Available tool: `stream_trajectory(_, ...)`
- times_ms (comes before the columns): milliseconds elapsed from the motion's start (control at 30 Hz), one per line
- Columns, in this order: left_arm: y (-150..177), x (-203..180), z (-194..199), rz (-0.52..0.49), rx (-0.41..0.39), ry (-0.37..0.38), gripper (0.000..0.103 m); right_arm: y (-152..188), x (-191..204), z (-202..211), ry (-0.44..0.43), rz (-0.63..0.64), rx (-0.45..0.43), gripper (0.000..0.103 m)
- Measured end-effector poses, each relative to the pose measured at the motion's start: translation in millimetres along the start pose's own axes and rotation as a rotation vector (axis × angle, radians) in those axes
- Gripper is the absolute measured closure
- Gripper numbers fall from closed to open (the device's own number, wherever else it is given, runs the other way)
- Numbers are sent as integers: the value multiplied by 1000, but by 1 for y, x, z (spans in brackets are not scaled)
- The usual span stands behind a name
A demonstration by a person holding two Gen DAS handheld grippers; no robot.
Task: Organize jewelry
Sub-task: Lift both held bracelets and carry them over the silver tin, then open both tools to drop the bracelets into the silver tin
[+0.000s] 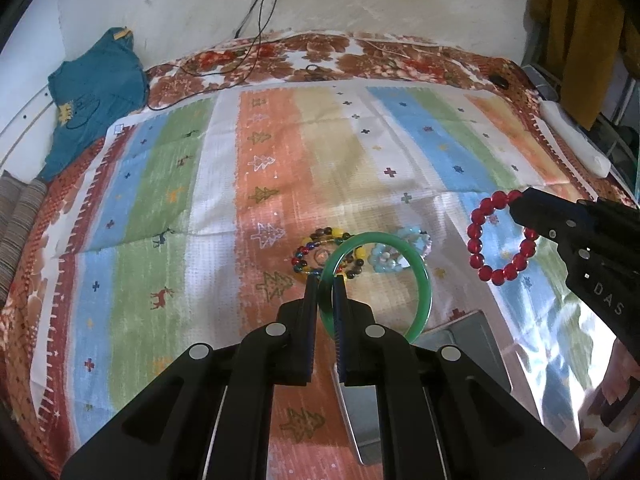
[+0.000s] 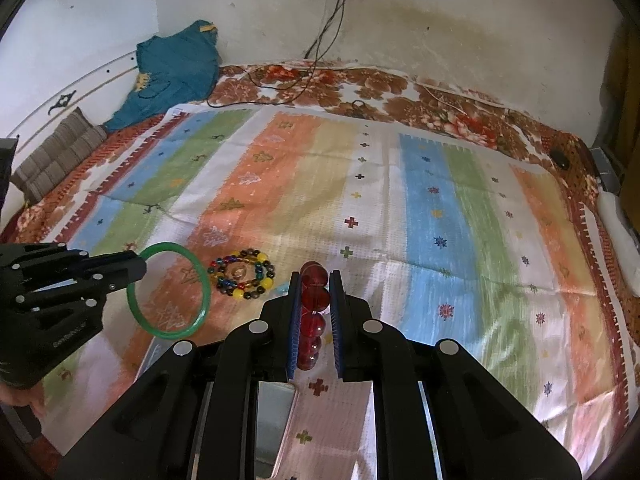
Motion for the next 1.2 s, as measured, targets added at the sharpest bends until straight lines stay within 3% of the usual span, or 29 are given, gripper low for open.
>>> stream_trajectory(967,51,-17,30,-8,38,23,95,44,22,48,-82,8,0,89)
stream_trajectory(1067,53,-20,28,-15,50,24,88,45,17,45,-76,-11,13,88)
stream_trajectory(1100,53,-19,28,-15,50,14,80,46,15,44,-71,-12,17,83)
stream_trajectory(1133,52,-18,29,-13,46,5,75,47,12,42,-53,-12,24,71)
stream_trajectory(1200,51,-14,30,-6,38,-11,71,48,7,39,-31,-17,37,66)
Point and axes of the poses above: each gripper's, at about its wrist camera, not at the fingertips, and z roughly against the way its jaws point, x to its left, y to its underside, the point moved 3 cm from there along -z, roughly the way its jaws point, and after that the axes turned 5 degrees about y, right-handed, at the moved point
